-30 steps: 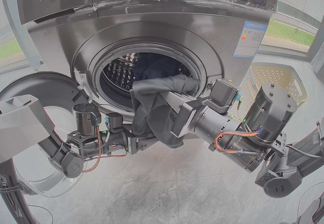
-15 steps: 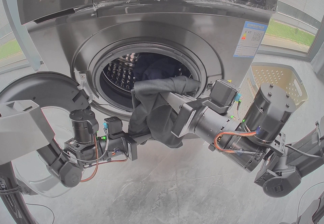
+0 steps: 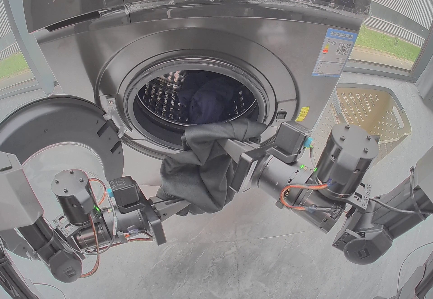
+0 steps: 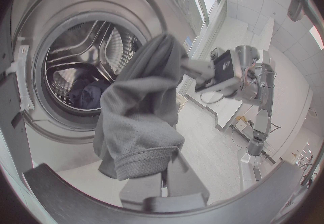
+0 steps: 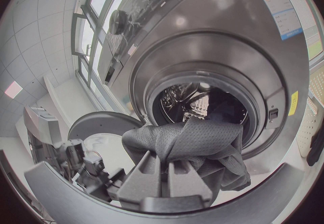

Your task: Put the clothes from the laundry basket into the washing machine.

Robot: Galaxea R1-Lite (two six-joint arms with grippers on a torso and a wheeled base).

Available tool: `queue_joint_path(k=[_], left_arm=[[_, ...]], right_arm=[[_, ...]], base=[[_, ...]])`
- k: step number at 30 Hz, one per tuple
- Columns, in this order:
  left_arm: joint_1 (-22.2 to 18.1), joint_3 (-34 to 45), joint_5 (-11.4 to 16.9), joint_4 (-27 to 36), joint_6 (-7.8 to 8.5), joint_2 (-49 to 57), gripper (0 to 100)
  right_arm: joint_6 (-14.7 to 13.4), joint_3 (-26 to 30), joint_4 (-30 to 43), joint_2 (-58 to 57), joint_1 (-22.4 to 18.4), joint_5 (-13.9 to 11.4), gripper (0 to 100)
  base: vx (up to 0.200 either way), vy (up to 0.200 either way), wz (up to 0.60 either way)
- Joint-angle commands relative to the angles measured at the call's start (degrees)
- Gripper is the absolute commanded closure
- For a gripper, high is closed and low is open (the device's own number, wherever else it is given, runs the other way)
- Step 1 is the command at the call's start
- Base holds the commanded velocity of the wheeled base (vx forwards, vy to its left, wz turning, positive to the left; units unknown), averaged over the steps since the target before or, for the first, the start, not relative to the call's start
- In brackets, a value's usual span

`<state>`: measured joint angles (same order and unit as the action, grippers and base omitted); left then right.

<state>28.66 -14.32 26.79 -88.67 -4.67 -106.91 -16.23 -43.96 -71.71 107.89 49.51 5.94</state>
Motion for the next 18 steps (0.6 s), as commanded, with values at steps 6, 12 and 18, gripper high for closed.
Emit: queue_joint_path(k=[6,12,18], left_arm=[[0.7,-1.7,-0.2,-0.1,-1.04,4.0,100],[0.3,-4.9,-1.0,-0.1,-3.59,4.0,100],[0.3,-8.2,-6.4,-0.1,-5.26,2.9,100]], right_arm=[[-0.1,2.7,-1.3,3.1,-0.1,-0.5,0],[0.8,7.7,-0.5,3.1,0.0,-0.5,0],[1.6,11.4,-0.6,2.8,-0.5,-0.5,0]], base=[[0.000,0.000,0.00],[0.000,0.000,0.00],[0.000,0.000,0.00]])
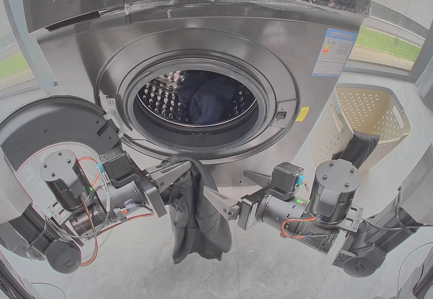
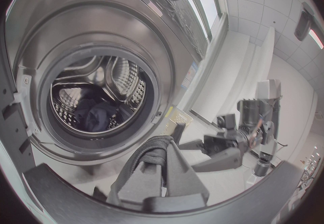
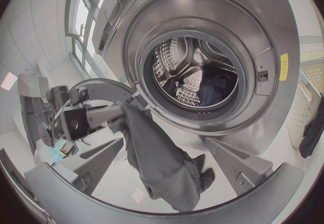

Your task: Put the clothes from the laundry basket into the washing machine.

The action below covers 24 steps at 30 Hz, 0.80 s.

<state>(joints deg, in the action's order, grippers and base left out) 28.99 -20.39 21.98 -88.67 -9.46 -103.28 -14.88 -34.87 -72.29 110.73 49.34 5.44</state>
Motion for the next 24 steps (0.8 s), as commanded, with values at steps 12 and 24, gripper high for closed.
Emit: queue_joint_path(k=[12,24], left_arm=[[0.0,-3.0,-2.1,-0.1,-0.47,-1.0,100],[0.0,-5.4,-3.9,-0.1,-0.74,-1.0,100]], right_arm=[[2.2,1.9,-0.7,1.9,-0.6,-0.1,0],[3.0,-0.4,-1.5,5.5,-0.2,-0.2,0]], base=[[0.000,0.000,0.00],[0.000,0.000,0.00]])
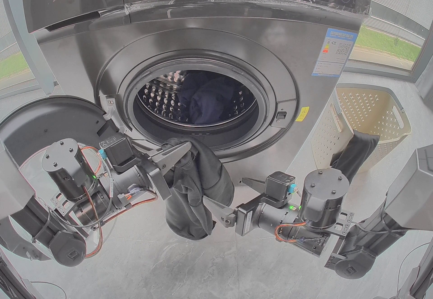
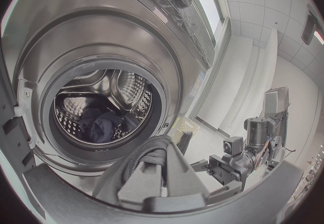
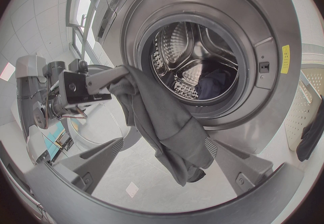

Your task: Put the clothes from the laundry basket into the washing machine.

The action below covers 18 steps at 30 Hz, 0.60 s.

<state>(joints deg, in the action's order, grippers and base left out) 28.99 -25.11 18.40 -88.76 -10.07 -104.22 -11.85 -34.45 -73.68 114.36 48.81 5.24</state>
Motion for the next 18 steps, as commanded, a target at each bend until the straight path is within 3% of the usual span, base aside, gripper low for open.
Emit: queue_joint_path(k=[1,18], left_arm=[[0.1,-0.6,-0.3,0.0,-0.13,0.0,100],[0.7,-0.5,-0.1,0.0,-0.21,1.0,100]], right_arm=[[0.0,-1.4,-0.1,2.2,0.1,0.0,0],[3.2,-15.6,0.0,10.7,-6.4,0.1,0]], base=[[0.000,0.000,0.00],[0.000,0.000,0.00]])
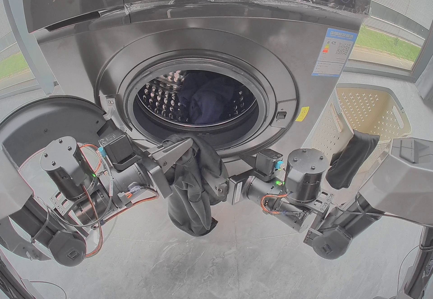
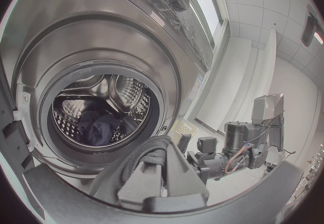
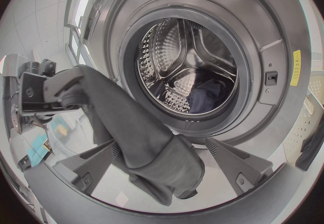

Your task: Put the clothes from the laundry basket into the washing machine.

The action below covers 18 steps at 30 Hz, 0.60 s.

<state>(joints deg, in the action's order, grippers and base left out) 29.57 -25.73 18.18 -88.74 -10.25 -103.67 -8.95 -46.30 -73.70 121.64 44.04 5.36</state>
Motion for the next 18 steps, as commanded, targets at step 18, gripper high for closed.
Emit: queue_joint_path(k=[18], left_arm=[[-0.2,-0.1,0.1,0.0,-0.12,0.6,100]], right_arm=[[0.5,-3.4,-1.3,7.0,0.1,-0.5,0]], base=[[0.000,0.000,0.00]])
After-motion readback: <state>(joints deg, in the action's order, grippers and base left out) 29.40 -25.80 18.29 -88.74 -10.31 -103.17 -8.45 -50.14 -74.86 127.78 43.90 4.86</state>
